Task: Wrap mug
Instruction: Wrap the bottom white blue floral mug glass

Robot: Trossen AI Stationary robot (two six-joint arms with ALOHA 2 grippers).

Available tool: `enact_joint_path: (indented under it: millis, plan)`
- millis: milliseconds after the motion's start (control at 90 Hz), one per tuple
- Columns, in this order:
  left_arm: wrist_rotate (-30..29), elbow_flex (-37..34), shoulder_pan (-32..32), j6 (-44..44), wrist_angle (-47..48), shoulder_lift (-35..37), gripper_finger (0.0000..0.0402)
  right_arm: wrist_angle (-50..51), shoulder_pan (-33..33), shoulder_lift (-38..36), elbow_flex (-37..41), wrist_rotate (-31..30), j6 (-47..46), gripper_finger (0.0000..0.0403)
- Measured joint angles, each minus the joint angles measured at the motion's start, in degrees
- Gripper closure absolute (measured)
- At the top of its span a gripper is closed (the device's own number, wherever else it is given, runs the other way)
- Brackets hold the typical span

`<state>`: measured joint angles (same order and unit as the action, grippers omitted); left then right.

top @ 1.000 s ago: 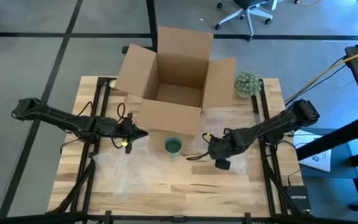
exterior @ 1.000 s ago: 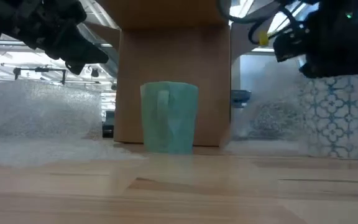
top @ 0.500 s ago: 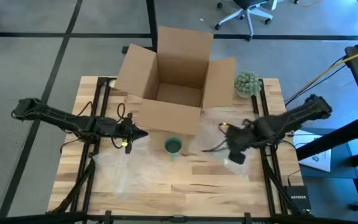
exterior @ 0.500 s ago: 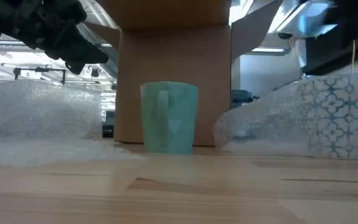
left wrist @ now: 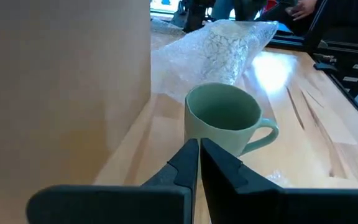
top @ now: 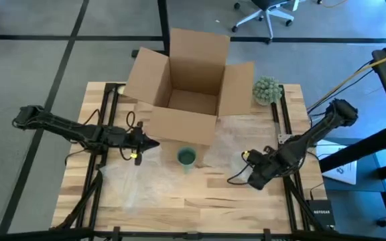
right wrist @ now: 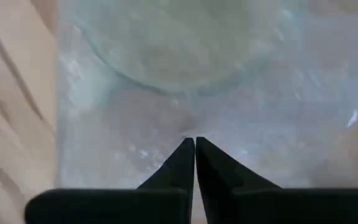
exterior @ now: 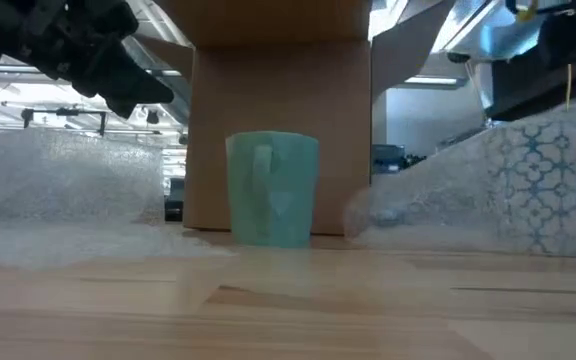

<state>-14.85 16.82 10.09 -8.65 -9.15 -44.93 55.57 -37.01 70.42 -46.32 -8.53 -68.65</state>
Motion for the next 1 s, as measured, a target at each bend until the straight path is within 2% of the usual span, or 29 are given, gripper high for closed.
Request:
enact_joint_path:
  millis: [167,311,400,678,1000]
  plan:
    - [0.0,0.0,0.0,-0.4,0.0,0.0,0.0402,6.6,-0.1,-0.8,-6.2,-3.2,1.1,0.0402]
    - [0.0,0.0,0.0,-0.3,-0.1,0.0,0.0402,4.7,0.3,-1.0,-9.1,-13.6,4.8,0.0402]
    - [0.0,0.0,0.0,-0.3,-0.1,0.0,0.0402,3.4,2.2,-0.5,-8.5,-15.6,6.1,0.0402]
    - [0.0,0.0,0.0,-0.5,0.1,0.0,0.0402,-8.0,10.1,2.3,-0.3,-7.6,12.0,0.0402]
    - [0.0,-0.2,0.0,-1.4,1.1,0.0,0.0402,-13.3,15.8,7.4,1.6,0.1,16.1,0.0402]
